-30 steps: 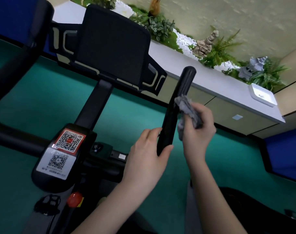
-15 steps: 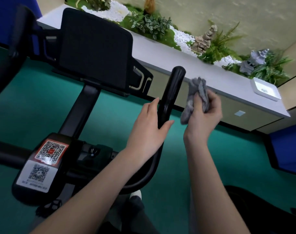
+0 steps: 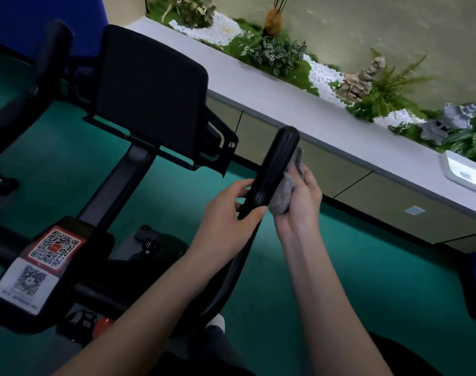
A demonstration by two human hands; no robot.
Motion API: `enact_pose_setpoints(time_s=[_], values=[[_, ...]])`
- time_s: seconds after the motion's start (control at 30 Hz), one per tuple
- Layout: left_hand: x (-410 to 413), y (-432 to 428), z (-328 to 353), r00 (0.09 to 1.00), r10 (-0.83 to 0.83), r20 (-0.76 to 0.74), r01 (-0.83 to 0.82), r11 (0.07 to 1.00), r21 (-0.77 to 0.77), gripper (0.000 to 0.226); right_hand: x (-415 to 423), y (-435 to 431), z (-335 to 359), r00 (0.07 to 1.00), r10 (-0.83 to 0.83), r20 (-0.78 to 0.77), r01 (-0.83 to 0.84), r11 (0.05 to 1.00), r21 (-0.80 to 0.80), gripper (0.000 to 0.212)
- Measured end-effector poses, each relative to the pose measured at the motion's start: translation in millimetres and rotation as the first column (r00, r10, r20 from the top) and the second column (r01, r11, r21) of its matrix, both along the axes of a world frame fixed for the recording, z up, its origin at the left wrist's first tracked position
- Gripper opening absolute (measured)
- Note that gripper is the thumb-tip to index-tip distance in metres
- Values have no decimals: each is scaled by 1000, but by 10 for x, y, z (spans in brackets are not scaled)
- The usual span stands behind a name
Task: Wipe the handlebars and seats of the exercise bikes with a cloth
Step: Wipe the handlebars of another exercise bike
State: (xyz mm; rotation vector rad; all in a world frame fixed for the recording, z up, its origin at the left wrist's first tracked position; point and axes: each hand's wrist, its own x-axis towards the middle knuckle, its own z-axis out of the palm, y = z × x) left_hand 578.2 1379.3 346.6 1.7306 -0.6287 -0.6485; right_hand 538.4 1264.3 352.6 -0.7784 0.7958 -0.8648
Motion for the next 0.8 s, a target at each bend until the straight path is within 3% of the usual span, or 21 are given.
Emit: enact_pose_setpoints(time_s=[0.1,0.23,0.43,0.57,0.8], values=[[3,-1,-7,1000,11,-25,-11,1000,-7,37,48,-189,125,994,101,41,-102,994,30,11],[0,2,-4,999,10,-37,-11,1000,-20,38,65,-256,167,996,85,14,-85,996,0,20],[5,-1,-3,998,19,-52,-20,1000,-18,39,-50,-86,-13,999,-18,-45,8,980,-197,7],[9,4,0,998,12,-61,-13,1000,-14,40,-40,-148,-29,982,-118,-144,54,921,-387,21],[3,0,-17,999,15,-47,-15,1000,-7,42,-189,24,-269,959,-169,-227,20,841,-540,18]])
